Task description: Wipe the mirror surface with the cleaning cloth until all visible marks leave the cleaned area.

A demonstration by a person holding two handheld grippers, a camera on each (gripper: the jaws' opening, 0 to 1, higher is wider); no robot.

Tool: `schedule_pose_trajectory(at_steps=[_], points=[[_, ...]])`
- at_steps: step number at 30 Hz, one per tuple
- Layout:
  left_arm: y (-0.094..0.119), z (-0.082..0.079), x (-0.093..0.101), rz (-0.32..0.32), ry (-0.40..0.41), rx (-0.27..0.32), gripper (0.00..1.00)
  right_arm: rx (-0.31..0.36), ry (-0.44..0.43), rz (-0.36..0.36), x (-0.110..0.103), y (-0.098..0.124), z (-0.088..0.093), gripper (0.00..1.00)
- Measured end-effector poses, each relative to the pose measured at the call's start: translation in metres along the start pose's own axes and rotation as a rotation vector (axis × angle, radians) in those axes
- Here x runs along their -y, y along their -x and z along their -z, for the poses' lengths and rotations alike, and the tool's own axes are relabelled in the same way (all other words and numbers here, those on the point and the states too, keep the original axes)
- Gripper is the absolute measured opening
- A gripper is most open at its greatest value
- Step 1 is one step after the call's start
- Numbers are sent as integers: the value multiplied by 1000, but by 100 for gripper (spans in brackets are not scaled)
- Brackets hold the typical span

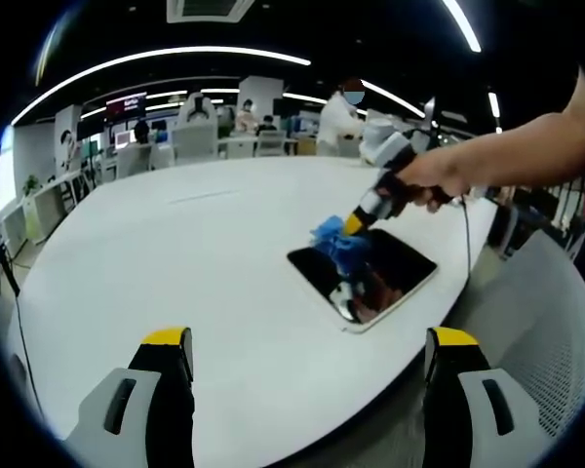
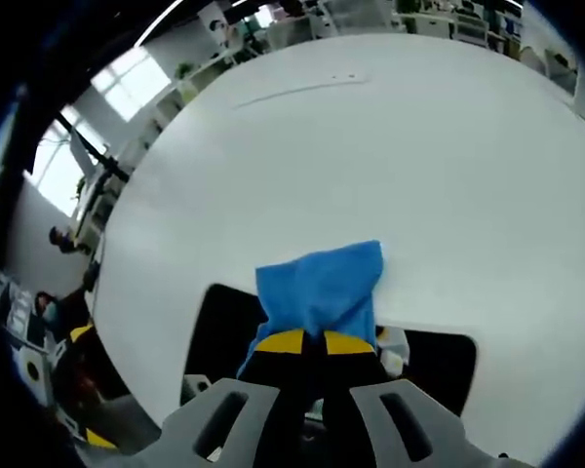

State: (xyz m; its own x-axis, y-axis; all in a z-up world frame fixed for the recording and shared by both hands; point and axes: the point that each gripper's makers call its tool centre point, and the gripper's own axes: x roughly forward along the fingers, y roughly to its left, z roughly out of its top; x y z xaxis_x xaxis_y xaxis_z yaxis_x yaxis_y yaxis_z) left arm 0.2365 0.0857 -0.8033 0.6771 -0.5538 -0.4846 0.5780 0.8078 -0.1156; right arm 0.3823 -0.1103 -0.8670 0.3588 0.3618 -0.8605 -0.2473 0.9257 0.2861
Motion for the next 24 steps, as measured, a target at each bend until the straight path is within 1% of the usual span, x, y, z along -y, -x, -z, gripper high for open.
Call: schedule_pose_trajectory(at_steps=[8,12,17,24], points=[[-1,1,-1,0,-1,0,99,1,-3,3,5,3,1,0],[0,0,0,-1,-2,-1,99,0,-4,6,12,1,-1,0],[0,1,0,-1,-1,-2,99,-2,-1,14,16,3,0,0],[0,1,1,2,-3,-4,99,-5,-3,29,28,6,0,0]])
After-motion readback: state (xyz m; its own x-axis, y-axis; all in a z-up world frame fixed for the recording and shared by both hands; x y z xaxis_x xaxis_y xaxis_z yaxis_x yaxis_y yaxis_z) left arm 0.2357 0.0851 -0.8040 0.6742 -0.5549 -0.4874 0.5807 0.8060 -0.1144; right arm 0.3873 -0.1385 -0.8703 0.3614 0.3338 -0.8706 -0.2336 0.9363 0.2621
